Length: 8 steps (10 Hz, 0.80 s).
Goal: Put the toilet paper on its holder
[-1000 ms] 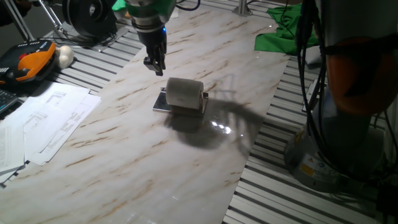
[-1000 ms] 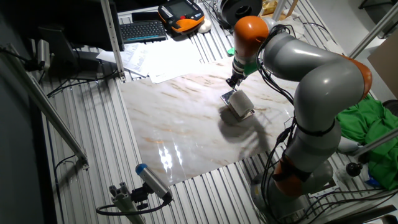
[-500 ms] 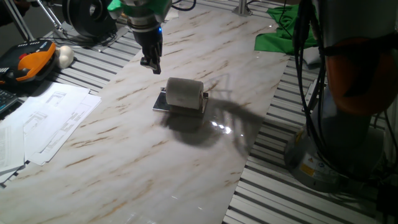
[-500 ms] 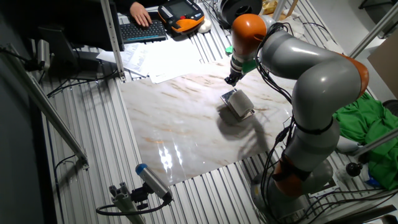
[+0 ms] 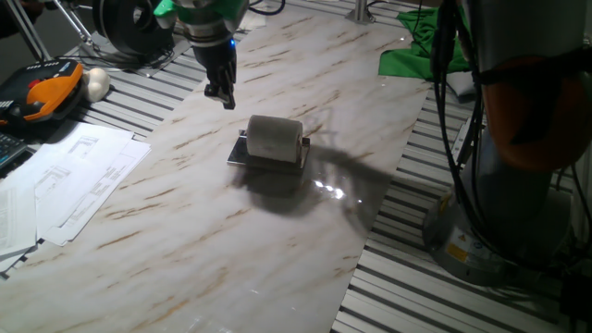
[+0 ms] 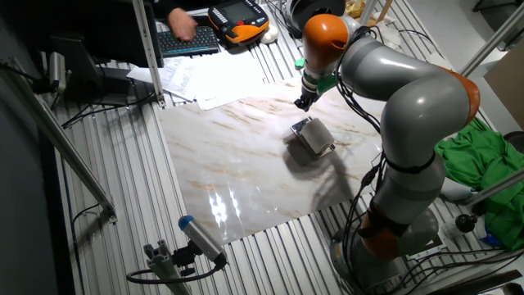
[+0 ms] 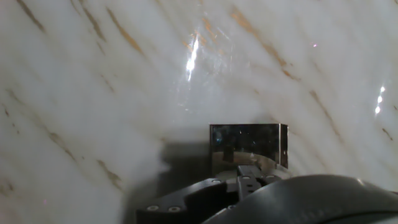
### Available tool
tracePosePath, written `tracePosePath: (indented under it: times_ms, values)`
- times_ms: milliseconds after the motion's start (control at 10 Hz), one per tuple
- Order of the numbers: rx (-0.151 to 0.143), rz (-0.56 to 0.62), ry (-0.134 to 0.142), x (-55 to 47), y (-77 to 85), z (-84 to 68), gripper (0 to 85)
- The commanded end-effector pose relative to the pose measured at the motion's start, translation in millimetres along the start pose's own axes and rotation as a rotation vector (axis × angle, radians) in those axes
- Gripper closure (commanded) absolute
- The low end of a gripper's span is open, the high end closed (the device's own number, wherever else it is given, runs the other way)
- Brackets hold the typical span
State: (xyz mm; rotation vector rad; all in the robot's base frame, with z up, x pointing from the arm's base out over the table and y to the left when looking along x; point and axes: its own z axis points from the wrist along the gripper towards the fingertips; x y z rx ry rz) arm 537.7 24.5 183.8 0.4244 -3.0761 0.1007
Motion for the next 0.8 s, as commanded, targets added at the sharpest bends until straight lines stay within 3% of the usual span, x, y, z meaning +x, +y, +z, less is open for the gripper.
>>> tracePosePath:
  times_ms: [0, 100, 500, 700]
  values:
    - [-0.002, -0.003, 0.001, -1.7, 0.2, 3.3, 85.0]
    - [-0.013, -0.005, 0.001, -2.7, 1.2, 6.9, 85.0]
    - [-0.011, -0.025, 0.001, -8.3, 0.4, 15.9, 85.0]
    - [-0.009, -0.019, 0.013, -10.0, 2.2, 7.2, 85.0]
